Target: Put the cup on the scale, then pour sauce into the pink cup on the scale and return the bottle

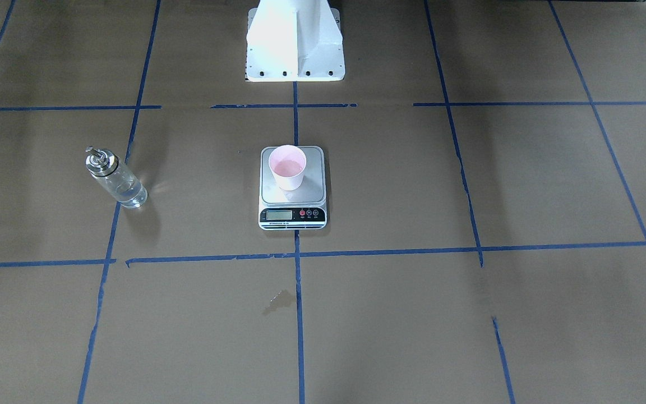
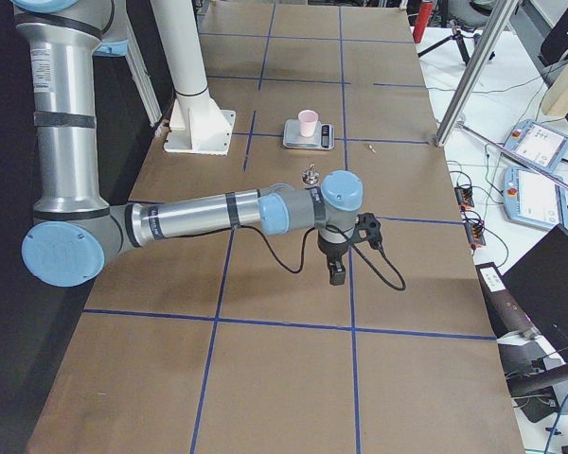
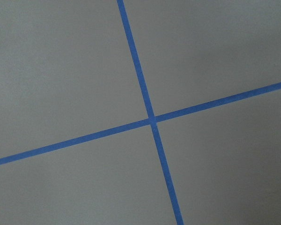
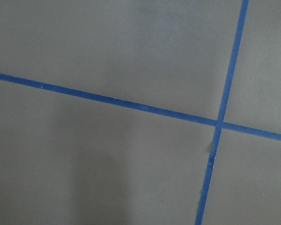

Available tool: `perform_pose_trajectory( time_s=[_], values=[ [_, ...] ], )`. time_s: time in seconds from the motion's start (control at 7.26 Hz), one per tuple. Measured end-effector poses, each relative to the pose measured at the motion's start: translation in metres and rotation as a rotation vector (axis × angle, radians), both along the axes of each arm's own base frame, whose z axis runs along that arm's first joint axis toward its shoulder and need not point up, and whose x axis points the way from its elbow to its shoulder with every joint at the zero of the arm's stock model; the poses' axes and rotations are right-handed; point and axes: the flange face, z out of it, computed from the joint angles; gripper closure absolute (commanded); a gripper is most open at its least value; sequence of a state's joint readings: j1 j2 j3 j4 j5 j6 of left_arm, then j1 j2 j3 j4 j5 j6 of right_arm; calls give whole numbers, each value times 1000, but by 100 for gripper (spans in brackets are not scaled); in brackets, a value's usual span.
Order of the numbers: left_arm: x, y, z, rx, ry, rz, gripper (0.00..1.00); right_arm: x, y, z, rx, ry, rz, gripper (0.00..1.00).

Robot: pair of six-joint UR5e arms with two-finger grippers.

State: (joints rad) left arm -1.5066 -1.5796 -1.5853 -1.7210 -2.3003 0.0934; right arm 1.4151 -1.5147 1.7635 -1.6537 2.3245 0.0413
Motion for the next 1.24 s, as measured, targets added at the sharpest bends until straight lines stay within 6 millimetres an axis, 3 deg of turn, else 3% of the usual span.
perform_pose_trajectory(
  time_s=[0.14,0.41,0.69,0.96,1.24],
  values=[
    [-1,4,9,-18,0,-3,0,-5,-15,-21,-38,8,-5,0],
    [-15,8,20,-47,9,-37,0,-12,-19,-26,-72,13,-18,0],
    [-33,7,9,-49,90,-74,0,-18,-12,2,-108,23,-32,0],
    [-36,5,-3,-29,116,-78,0,-20,-12,30,-109,22,-35,0],
    [-37,9,3,-38,116,-78,0,-20,-13,45,-114,22,-36,0]
  ],
)
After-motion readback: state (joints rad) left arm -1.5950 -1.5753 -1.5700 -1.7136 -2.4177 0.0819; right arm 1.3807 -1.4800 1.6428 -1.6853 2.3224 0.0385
